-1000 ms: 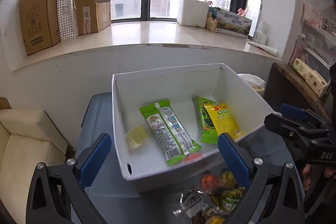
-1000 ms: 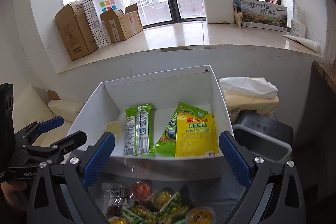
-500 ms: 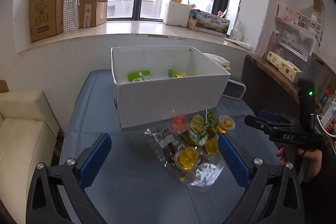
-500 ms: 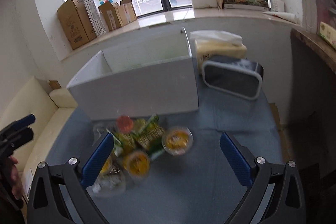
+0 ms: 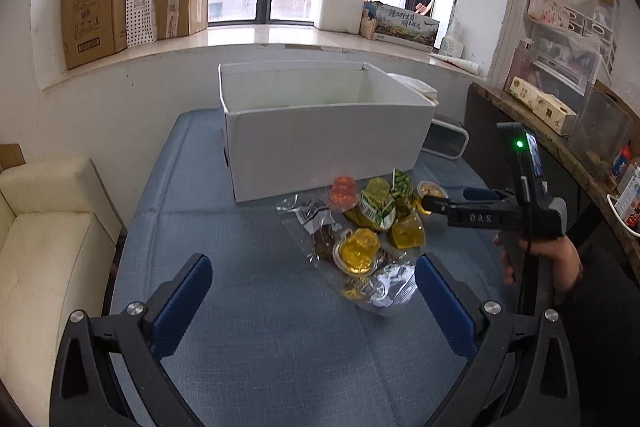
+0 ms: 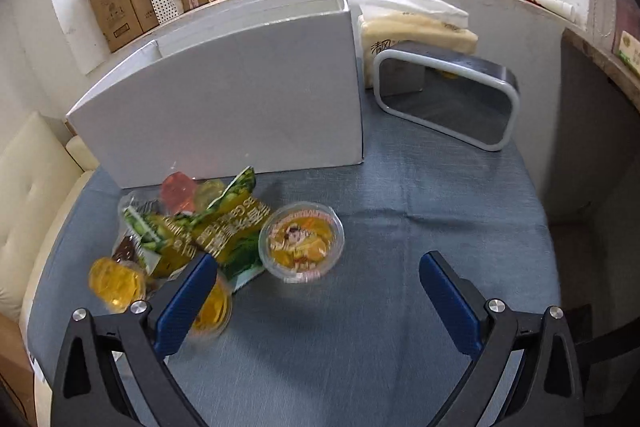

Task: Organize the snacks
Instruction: 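Grasp the large cartoon-lid jelly cup with the right gripper while the left gripper grasps a yellow jelly cup, then carry both jelly cups into the white box and open both grippers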

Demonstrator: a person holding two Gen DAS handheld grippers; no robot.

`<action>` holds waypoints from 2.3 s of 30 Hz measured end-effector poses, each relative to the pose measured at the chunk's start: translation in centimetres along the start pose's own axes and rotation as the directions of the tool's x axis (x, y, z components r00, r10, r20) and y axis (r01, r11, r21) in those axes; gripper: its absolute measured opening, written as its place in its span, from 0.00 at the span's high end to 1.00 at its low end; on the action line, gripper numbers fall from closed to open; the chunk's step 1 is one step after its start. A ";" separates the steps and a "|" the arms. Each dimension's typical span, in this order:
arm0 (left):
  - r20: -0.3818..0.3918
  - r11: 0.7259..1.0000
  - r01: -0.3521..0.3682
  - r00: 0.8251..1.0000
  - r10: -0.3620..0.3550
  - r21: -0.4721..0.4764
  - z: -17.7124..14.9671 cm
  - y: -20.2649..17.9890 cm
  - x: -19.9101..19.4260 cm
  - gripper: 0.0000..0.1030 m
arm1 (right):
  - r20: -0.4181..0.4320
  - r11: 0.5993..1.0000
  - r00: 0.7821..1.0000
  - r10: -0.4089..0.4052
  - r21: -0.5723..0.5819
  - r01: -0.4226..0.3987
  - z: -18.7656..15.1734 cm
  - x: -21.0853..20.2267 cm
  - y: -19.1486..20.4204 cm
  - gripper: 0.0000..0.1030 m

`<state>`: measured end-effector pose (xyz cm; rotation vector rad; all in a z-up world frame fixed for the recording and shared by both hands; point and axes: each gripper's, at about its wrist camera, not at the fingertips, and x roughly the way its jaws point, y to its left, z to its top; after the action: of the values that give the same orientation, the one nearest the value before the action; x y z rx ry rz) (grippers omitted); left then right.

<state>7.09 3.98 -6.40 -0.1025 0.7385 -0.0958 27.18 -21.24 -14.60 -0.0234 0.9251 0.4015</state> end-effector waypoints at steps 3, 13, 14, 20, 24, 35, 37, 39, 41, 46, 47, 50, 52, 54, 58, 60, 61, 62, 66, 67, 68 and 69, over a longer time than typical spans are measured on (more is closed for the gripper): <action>-0.011 1.000 -0.014 1.000 0.015 0.011 -0.4 -0.1 0.4 0.00 | 0.002 1.000 1.000 0.028 0.008 -0.028 0.2 0.8 -0.1 0.03; -0.044 0.999 -0.005 0.999 0.007 0.037 -0.8 -0.8 2.5 0.00 | -0.004 0.999 1.000 0.018 -0.043 -0.018 -0.1 0.8 1.0 0.57; -0.045 0.999 -0.002 0.999 0.004 0.044 -0.9 -1.0 2.8 0.00 | 0.001 0.999 1.000 0.018 -0.043 -0.018 -0.4 0.3 1.1 0.57; -0.054 0.995 0.011 0.999 -0.006 0.097 -0.8 -2.3 5.3 0.00 | 0.039 0.999 0.998 0.047 -0.029 -0.046 -1.0 -2.2 0.8 0.57; -0.067 0.993 0.042 0.997 -0.035 0.110 -0.5 -3.0 6.9 0.00 | 0.062 0.997 0.995 0.076 -0.024 -0.075 -1.9 -4.5 0.7 0.57; -0.110 0.983 0.029 0.994 -0.009 0.181 -0.7 -4.1 12.3 0.00 | 0.102 0.994 0.989 0.108 -0.004 -0.108 -3.9 -8.6 0.6 0.57; -0.103 0.981 0.020 0.995 0.000 0.195 -0.8 -4.2 12.7 0.00 | 0.096 0.994 0.989 0.109 0.005 -0.110 -4.4 -8.7 0.4 0.57; -0.122 0.981 0.029 0.993 -0.006 0.193 -0.7 -4.2 13.2 0.00 | 0.088 0.994 0.990 0.110 0.014 -0.112 -4.8 -8.4 0.2 0.57; -0.121 0.982 0.030 0.993 -0.007 0.188 -0.6 -4.0 13.3 0.06 | 0.081 0.994 0.991 0.110 0.018 -0.112 -5.1 -8.2 0.3 0.57; -0.145 0.980 0.049 0.989 -0.022 0.191 -0.4 -3.9 13.9 0.32 | 0.081 0.992 0.989 0.121 0.017 -0.123 -5.3 -8.0 0.8 0.57; -0.135 0.979 0.043 0.991 -0.016 0.198 -0.4 -3.8 13.6 0.44 | 0.083 0.992 0.989 0.122 0.016 -0.123 -5.3 -8.0 0.9 0.57; -0.151 0.981 0.049 0.988 -0.020 0.190 -0.1 -3.5 13.2 0.55 | 0.085 0.992 0.988 0.127 0.011 -0.129 -5.2 -8.1 1.2 0.57; -0.154 0.980 0.082 0.987 -0.054 0.180 0.1 -3.5 12.6 0.55 | 0.088 0.991 0.987 0.131 0.008 -0.132 -5.2 -8.2 1.4 0.57; -0.141 0.978 0.075 0.989 -0.047 0.196 0.1 -3.6 12.1 0.55 | 0.093 0.991 0.987 0.131 0.005 -0.132 -5.0 -8.3 1.6 0.57; -0.115 0.977 0.102 0.990 -0.081 0.186 0.4 -3.8 10.6 0.55 | 0.102 0.990 0.985 0.142 0.003 -0.143 -4.8 -8.6 2.1 0.57; -0.095 0.977 0.112 0.991 -0.095 0.182 0.7 -3.8 9.5 0.55 | 0.108 0.989 0.983 0.146 -0.003 -0.146 -4.7 -8.9 2.4 0.57; -0.087 0.977 0.113 0.991 -0.098 0.181 0.9 -4.0 9.2 0.55 | 0.112 0.989 0.983 0.148 -0.006 -0.148 -4.6 -9.0 2.5 0.57; -0.077 0.977 0.114 0.992 -0.101 0.181 1.1 -4.1 8.7 0.55 | 0.117 0.989 0.982 0.150 -0.008 -0.150 -4.5 -9.2 2.6 0.57; -0.038 0.976 0.116 0.993 -0.111 0.186 2.2 -4.0 7.1 0.55 | 0.137 0.987 0.978 0.158 -0.029 -0.155 -3.6 -9.8 3.4 0.57; -0.028 0.976 0.118 0.993 -0.115 0.184 2.5 -3.9 6.7 0.55 | 0.144 0.987 0.977 0.160 -0.034 -0.157 -3.3 -9.9 3.7 0.57; -0.014 0.976 0.118 0.993 -0.117 0.183 3.0 -3.8 6.2 0.55 | 0.149 0.987 0.975 0.162 -0.038 -0.158 -2.9 -10.0 3.8 0.57; -0.002 0.976 0.114 0.993 -0.116 0.183 3.4 -3.6 5.7 0.55 | 0.154 0.986 0.974 0.165 -0.045 -0.160 -2.4 -10.1 4.1 0.57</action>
<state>13.45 -0.10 -7.25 0.0300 0.7111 -0.2731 18.49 -21.22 -7.53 0.0541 0.7663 0.5626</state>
